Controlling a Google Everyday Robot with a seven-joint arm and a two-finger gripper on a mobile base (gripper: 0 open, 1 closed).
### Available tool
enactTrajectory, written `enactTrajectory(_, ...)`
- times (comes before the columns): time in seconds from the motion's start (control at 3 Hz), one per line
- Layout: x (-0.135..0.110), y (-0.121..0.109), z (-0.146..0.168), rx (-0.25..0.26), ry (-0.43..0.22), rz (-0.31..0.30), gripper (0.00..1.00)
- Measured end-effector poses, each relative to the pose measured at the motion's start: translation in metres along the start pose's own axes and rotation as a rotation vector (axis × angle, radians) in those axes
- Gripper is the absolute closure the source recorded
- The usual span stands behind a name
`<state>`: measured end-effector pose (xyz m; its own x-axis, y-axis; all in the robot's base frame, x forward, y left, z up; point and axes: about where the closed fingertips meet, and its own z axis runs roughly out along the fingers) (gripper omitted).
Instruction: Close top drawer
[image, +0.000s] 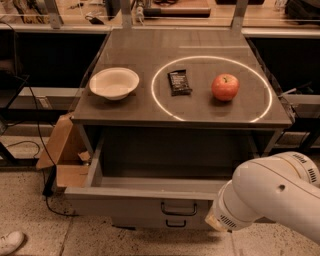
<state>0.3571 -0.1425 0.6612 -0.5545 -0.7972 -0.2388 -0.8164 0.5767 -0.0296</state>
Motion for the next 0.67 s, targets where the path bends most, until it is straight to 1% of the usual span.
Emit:
enactTrajectory(0.33,0.0000,0.0000,0.0000,0.000,0.000,0.000,0.14)
enactTrajectory(0.67,0.0000,0.0000,0.0000,0.000,0.000,0.000,0.00)
